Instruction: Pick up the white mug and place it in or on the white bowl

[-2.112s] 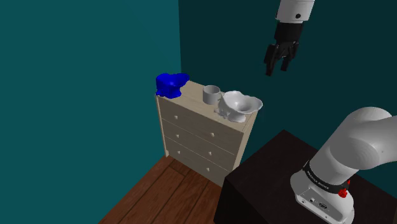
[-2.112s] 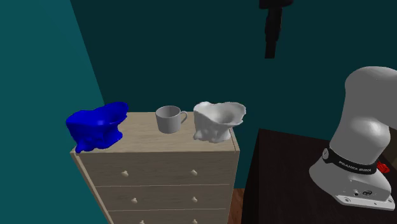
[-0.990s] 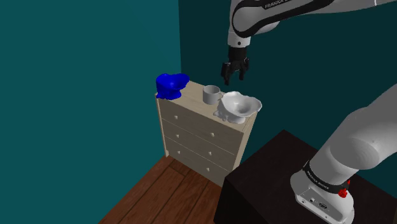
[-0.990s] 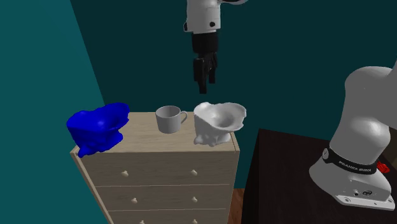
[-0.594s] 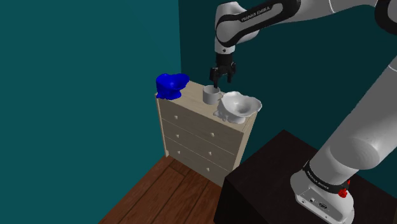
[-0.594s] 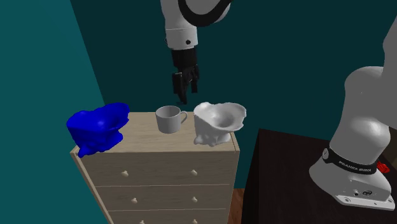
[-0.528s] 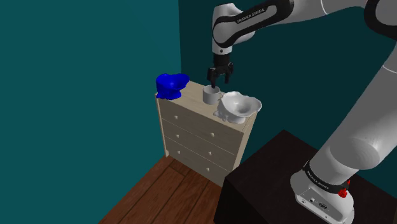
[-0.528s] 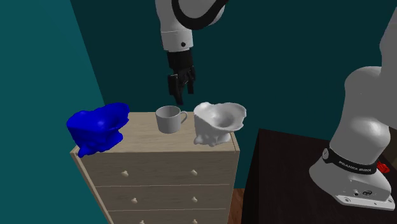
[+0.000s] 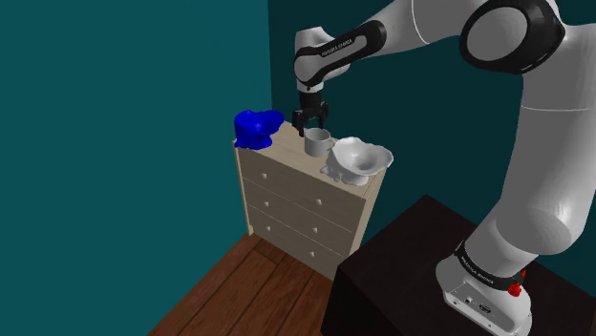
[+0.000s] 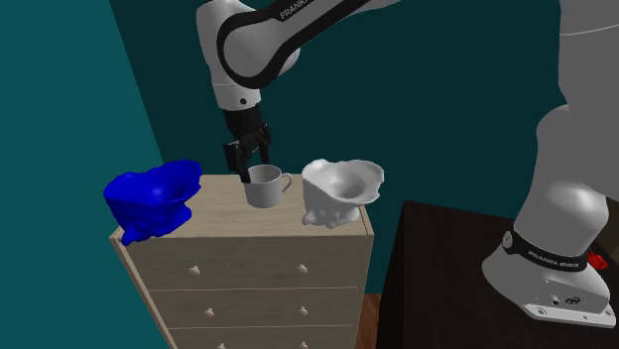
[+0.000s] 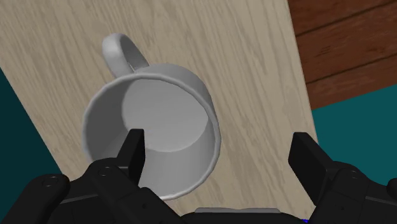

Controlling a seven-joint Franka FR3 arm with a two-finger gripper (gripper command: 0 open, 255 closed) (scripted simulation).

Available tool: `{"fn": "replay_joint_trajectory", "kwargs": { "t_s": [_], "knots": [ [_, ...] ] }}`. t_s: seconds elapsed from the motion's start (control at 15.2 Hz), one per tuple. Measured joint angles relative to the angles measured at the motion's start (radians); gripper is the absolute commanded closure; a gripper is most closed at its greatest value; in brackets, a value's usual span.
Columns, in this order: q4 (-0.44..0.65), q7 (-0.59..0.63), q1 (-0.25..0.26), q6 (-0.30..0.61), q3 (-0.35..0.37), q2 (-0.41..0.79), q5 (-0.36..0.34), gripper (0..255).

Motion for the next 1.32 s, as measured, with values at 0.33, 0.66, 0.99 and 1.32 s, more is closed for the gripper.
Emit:
{"fn": "replay_joint_trajectory", "kwargs": {
  "t_s": [0.33,0.66,0.99,1.32],
  "knots": [
    [0.04,0.006,0.005,0.036,-0.003,0.077,-0.009,0],
    [0.016,0.007,0.004,0.083,-0.004,0.1,-0.012,0],
    [0.013,0.007,0.003,0.088,-0.005,0.101,-0.012,0],
    [0.013,0.007,0.003,0.088,-0.005,0.1,-0.012,255]
  ]
}}
